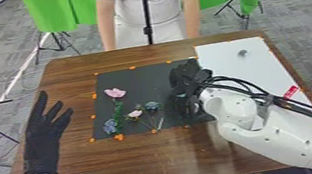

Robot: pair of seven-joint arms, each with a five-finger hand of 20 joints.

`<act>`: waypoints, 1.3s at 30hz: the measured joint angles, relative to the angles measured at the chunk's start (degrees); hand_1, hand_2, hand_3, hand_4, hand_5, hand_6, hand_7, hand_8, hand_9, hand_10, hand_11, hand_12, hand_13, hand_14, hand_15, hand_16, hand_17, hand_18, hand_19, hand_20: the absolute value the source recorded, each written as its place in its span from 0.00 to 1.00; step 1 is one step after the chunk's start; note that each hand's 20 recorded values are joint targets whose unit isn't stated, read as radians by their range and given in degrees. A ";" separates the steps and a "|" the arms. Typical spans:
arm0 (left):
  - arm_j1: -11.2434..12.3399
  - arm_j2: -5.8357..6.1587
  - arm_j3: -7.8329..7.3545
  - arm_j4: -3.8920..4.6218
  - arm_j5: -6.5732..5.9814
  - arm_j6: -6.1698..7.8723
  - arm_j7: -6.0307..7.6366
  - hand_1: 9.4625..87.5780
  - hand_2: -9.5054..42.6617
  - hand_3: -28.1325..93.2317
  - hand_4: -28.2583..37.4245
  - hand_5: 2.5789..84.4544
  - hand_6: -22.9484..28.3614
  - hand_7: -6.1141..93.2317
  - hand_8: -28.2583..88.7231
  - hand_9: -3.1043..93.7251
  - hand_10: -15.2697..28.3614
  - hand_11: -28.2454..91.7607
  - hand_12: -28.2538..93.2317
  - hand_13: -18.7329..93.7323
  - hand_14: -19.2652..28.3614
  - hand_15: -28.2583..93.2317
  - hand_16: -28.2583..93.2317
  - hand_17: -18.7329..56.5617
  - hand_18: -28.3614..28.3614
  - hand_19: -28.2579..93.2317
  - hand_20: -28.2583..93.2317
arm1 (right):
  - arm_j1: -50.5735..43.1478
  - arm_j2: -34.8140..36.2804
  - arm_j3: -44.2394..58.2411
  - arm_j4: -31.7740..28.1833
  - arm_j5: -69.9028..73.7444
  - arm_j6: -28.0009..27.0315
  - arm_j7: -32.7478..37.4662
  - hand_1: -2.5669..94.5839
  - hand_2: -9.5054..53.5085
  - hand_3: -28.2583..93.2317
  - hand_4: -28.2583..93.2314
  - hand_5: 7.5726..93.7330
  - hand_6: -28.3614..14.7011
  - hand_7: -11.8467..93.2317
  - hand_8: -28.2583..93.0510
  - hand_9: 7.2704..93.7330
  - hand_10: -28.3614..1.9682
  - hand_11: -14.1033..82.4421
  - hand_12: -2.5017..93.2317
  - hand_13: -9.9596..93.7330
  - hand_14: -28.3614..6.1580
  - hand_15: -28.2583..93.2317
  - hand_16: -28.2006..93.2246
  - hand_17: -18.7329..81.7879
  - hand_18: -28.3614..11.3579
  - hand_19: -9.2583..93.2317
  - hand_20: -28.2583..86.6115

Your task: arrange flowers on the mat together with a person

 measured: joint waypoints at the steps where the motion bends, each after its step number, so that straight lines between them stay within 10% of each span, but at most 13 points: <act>1: 0.00 0.00 0.00 0.00 0.00 0.00 -0.01 0.17 0.27 0.86 0.01 0.24 0.38 0.19 0.15 0.31 0.63 0.31 0.35 0.38 0.81 0.43 0.23 0.12 0.97 0.63 0.24 | -0.29 -0.03 0.44 -0.18 0.00 -0.30 -0.10 0.46 0.00 0.82 0.00 0.66 0.80 0.31 0.16 0.74 0.64 0.50 0.25 0.68 0.64 0.76 0.38 0.32 0.31 0.73 0.57; 14: 0.61 0.00 -0.28 -0.44 0.00 0.16 -0.08 0.17 0.27 0.86 0.00 0.24 0.38 0.20 0.15 0.31 0.63 0.32 0.35 0.38 0.80 0.43 0.23 0.12 0.97 0.63 0.24 | -8.53 0.94 14.17 -10.95 12.41 6.79 -0.02 0.39 0.04 0.81 0.02 0.66 0.76 0.29 0.12 0.71 0.58 0.47 0.22 0.66 0.57 0.75 0.37 0.31 0.28 0.72 0.57; 28: 2.38 -0.52 -0.71 -0.98 0.86 0.04 -1.09 0.13 0.26 0.85 0.00 0.26 0.35 0.18 0.15 0.32 0.62 0.31 0.35 0.37 0.79 0.41 0.23 0.11 0.97 0.62 0.23 | -33.87 -2.64 46.69 -27.06 35.12 9.46 -4.99 0.23 0.33 0.78 0.03 0.42 0.66 0.22 0.15 0.45 0.39 0.27 0.19 0.45 0.26 0.47 0.37 0.23 0.22 0.48 0.45; 39: 2.94 -2.33 -1.09 -0.93 2.17 -0.10 -1.54 0.12 0.26 0.85 0.00 0.26 0.35 0.18 0.15 0.32 0.62 0.30 0.35 0.37 0.79 0.41 0.24 0.11 0.97 0.61 0.24 | -52.31 -16.85 63.17 -27.32 68.05 -0.24 -15.22 0.24 0.29 0.78 0.02 0.32 0.72 0.20 0.16 0.35 0.46 0.20 0.21 0.39 0.28 0.36 0.44 0.21 0.18 0.41 0.43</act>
